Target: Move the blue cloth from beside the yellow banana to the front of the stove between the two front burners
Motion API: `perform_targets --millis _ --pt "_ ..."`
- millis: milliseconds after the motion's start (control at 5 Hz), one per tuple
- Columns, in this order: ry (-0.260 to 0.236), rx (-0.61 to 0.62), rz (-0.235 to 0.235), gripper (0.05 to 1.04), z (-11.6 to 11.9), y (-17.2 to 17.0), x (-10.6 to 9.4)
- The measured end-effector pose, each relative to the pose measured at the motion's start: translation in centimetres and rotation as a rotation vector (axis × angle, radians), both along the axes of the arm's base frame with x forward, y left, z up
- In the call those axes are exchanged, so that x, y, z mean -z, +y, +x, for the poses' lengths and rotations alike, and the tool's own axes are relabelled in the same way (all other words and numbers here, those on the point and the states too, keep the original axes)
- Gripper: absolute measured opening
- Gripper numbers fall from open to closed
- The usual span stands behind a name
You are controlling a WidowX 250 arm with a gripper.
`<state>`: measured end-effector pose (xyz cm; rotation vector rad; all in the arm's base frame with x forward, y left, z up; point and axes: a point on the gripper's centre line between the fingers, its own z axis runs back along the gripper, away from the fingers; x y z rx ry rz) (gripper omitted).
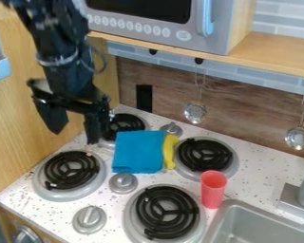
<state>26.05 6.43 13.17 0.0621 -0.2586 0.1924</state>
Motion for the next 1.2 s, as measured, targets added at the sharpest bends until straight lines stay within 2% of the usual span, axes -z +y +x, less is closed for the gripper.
perform_targets --millis 200,400,600,800,1200 --pt "-0.24 -0.112 0.048 1.001 4.7 1.2 3.0" --pt "-0.319 -0.147 0.081 1.001 9.0 1.2 6.5" --pt "-0.279 -0.173 0.151 1.001 13.9 1.1 9.5" --pt "-0.256 -0.197 0.191 1.001 17.2 1.3 10.5" --pt "-0.218 -0.244 0.233 1.001 21.5 2.4 12.8"
